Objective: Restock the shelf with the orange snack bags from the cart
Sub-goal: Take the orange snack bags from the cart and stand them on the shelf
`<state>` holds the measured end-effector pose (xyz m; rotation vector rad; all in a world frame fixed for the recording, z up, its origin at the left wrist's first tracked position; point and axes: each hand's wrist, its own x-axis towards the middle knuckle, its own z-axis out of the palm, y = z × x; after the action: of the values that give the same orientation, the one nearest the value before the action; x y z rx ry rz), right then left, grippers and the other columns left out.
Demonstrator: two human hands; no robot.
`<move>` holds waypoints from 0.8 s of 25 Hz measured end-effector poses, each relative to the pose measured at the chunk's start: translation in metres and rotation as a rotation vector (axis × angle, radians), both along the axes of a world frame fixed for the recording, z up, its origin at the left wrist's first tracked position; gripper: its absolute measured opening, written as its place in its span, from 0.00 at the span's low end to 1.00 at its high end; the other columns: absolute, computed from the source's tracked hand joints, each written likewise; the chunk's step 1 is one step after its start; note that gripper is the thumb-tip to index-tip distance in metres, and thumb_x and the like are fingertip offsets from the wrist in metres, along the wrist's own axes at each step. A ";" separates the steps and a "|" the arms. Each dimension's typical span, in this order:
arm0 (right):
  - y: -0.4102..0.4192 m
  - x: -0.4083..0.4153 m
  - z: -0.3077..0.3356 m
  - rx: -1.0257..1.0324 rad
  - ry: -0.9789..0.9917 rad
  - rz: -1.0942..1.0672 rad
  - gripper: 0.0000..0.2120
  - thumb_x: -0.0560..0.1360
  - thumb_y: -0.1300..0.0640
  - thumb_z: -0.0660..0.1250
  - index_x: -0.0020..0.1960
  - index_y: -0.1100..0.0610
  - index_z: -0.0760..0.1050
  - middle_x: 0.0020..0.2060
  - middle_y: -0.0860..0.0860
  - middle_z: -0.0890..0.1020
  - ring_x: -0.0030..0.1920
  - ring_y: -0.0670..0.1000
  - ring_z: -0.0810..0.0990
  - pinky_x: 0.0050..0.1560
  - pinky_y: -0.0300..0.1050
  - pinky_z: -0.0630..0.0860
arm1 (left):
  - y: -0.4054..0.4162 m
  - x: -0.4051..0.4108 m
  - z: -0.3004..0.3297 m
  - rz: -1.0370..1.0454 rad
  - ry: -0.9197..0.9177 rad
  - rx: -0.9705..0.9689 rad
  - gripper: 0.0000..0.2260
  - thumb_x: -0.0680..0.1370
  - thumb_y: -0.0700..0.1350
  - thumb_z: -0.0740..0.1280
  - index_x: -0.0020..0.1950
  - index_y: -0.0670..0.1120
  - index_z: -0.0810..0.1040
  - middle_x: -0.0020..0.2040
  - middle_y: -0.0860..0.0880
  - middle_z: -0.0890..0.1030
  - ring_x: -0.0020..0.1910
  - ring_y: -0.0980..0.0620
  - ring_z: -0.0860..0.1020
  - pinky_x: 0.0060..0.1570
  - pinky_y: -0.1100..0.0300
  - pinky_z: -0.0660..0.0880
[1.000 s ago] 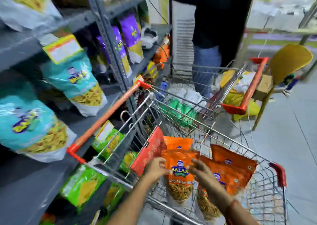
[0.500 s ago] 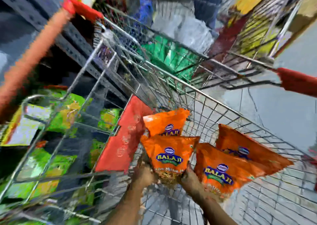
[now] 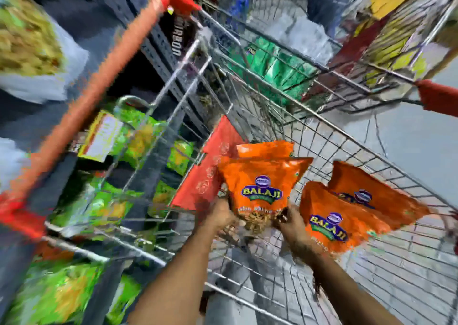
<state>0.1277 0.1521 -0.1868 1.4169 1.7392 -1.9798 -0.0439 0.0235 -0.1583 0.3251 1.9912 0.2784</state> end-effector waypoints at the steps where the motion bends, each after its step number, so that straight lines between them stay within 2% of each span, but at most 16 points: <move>1: 0.001 -0.003 0.013 -0.013 0.061 -0.025 0.26 0.71 0.73 0.70 0.61 0.49 0.76 0.50 0.44 0.86 0.55 0.48 0.83 0.52 0.42 0.78 | -0.001 -0.007 0.017 -0.004 0.040 0.071 0.27 0.62 0.46 0.80 0.59 0.43 0.79 0.56 0.42 0.84 0.54 0.44 0.82 0.53 0.54 0.77; 4: -0.004 -0.019 0.073 0.005 0.271 -0.080 0.25 0.72 0.70 0.72 0.65 0.52 0.75 0.57 0.45 0.85 0.60 0.45 0.82 0.59 0.44 0.80 | -0.015 -0.029 0.090 0.074 0.192 0.315 0.27 0.60 0.48 0.80 0.57 0.47 0.80 0.55 0.44 0.85 0.52 0.47 0.82 0.54 0.53 0.78; 7: -0.024 -0.058 0.165 0.135 0.523 -0.083 0.20 0.70 0.65 0.75 0.60 0.52 0.79 0.53 0.43 0.87 0.54 0.41 0.84 0.52 0.31 0.79 | -0.054 -0.047 0.187 0.224 0.364 0.577 0.21 0.60 0.53 0.78 0.51 0.52 0.81 0.50 0.50 0.86 0.51 0.48 0.83 0.52 0.56 0.78; 9: -0.045 -0.089 0.233 0.197 0.693 -0.019 0.21 0.71 0.67 0.73 0.58 0.48 0.80 0.52 0.42 0.87 0.52 0.39 0.84 0.51 0.28 0.77 | -0.085 -0.056 0.255 0.337 0.508 0.740 0.19 0.60 0.56 0.77 0.49 0.56 0.81 0.50 0.48 0.87 0.52 0.47 0.83 0.55 0.50 0.78; 11: -0.084 -0.120 0.308 0.243 0.917 0.089 0.22 0.72 0.70 0.71 0.62 0.52 0.78 0.56 0.46 0.86 0.55 0.42 0.83 0.54 0.31 0.77 | -0.136 -0.057 0.332 0.475 0.673 0.901 0.21 0.58 0.57 0.76 0.51 0.62 0.80 0.52 0.49 0.86 0.55 0.49 0.83 0.59 0.47 0.77; 13: -0.117 -0.140 0.363 0.252 1.059 0.161 0.23 0.71 0.66 0.72 0.65 0.57 0.76 0.58 0.50 0.85 0.57 0.46 0.83 0.57 0.33 0.78 | -0.179 -0.054 0.390 0.534 0.774 1.014 0.24 0.59 0.55 0.77 0.55 0.59 0.80 0.51 0.54 0.86 0.55 0.55 0.83 0.58 0.53 0.78; 16: -0.199 -0.164 0.450 0.231 1.287 0.308 0.20 0.70 0.60 0.73 0.61 0.52 0.78 0.55 0.48 0.87 0.55 0.47 0.85 0.55 0.35 0.79 | -0.271 -0.033 0.481 0.642 1.021 1.137 0.21 0.61 0.51 0.77 0.52 0.62 0.80 0.51 0.62 0.85 0.52 0.62 0.83 0.52 0.68 0.77; 18: -0.250 -0.174 0.492 0.199 1.403 0.388 0.19 0.69 0.57 0.74 0.60 0.51 0.79 0.54 0.48 0.87 0.54 0.46 0.84 0.56 0.37 0.79 | -0.325 -0.015 0.523 0.712 1.158 1.191 0.22 0.62 0.46 0.77 0.54 0.60 0.80 0.53 0.61 0.85 0.53 0.61 0.83 0.48 0.71 0.77; 20: -0.307 -0.184 0.531 0.136 1.514 0.465 0.20 0.68 0.56 0.76 0.59 0.50 0.80 0.53 0.48 0.87 0.53 0.45 0.84 0.54 0.35 0.79 | -0.383 0.008 0.560 0.772 1.314 1.211 0.23 0.63 0.44 0.77 0.55 0.61 0.80 0.54 0.59 0.85 0.53 0.61 0.83 0.47 0.72 0.77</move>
<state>-0.0562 -0.1554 0.3442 -0.8699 2.2125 -2.7192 -0.0355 -0.3598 0.4022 0.5330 2.8753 2.2728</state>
